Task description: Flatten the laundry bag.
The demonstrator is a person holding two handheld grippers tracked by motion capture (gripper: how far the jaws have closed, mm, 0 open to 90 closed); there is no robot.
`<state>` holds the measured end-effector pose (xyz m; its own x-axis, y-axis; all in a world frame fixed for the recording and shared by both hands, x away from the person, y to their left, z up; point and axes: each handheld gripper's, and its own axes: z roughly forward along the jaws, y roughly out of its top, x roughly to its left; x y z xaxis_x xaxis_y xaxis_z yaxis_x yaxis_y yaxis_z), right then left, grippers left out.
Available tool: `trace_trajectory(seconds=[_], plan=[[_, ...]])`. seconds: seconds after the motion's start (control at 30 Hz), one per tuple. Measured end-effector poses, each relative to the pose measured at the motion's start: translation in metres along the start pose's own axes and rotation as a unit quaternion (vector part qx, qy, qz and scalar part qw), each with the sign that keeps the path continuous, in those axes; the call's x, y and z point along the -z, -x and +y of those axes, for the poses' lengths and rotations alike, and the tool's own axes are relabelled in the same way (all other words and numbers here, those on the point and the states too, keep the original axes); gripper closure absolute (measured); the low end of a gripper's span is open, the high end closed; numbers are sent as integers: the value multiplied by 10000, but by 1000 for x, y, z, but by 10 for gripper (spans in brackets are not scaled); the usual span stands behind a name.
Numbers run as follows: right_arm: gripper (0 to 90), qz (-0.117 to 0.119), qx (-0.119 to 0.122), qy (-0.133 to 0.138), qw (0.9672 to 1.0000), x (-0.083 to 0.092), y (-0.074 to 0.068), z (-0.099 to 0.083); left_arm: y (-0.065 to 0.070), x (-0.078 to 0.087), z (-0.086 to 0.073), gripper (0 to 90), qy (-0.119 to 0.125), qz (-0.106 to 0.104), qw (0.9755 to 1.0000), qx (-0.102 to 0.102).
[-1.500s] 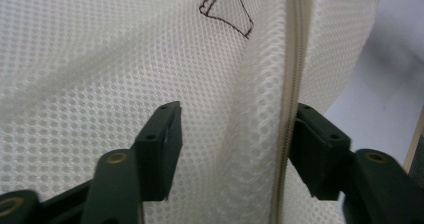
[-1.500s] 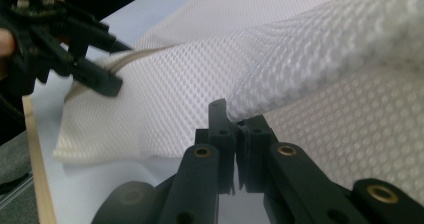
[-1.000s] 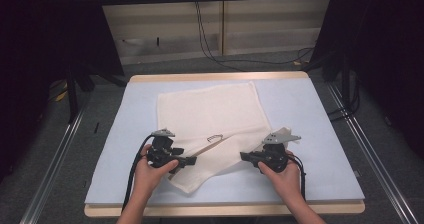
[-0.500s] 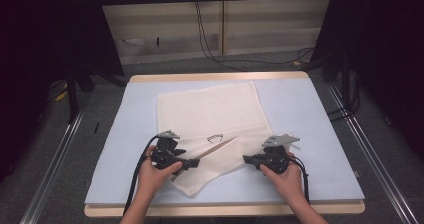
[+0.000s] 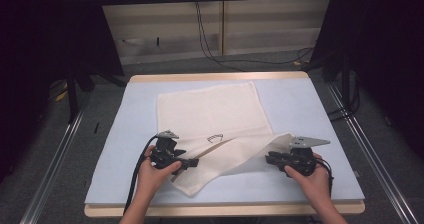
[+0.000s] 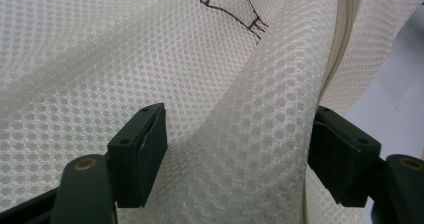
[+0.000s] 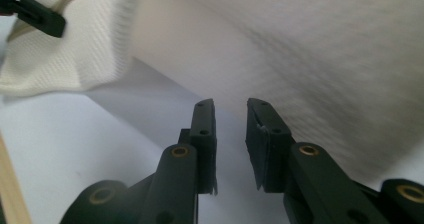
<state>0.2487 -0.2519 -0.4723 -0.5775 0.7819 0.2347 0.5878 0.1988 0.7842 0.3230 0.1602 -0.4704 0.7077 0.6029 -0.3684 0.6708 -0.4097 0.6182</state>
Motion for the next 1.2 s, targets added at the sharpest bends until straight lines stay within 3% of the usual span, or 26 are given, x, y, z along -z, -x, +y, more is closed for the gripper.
trace_trajectory(seconds=[0.4, 0.63, 0.83, 1.1, 1.2], plan=[[721, -509, 53, -96, 9986, 20, 33, -3, 1, 16, 6, 230, 101, -102, 9998, 103], [703, -688, -105, -71, 9976, 28, 48, -6, -4, 25, 7, 185, 256, -86, 9994, 232], [638, -907, -7, -289, 9955, 28, 57, -9, -7, 29, 6, 174, 279, -68, 9992, 282], [536, -986, -110, -41, 9951, 33, 65, -10, -14, 31, 2, 174, 272, 135, 9991, 283], [486, -1016, -44, -42, 9948, 31, 65, -7, -16, 33, 0, 174, 257, 248, 9989, 310]])
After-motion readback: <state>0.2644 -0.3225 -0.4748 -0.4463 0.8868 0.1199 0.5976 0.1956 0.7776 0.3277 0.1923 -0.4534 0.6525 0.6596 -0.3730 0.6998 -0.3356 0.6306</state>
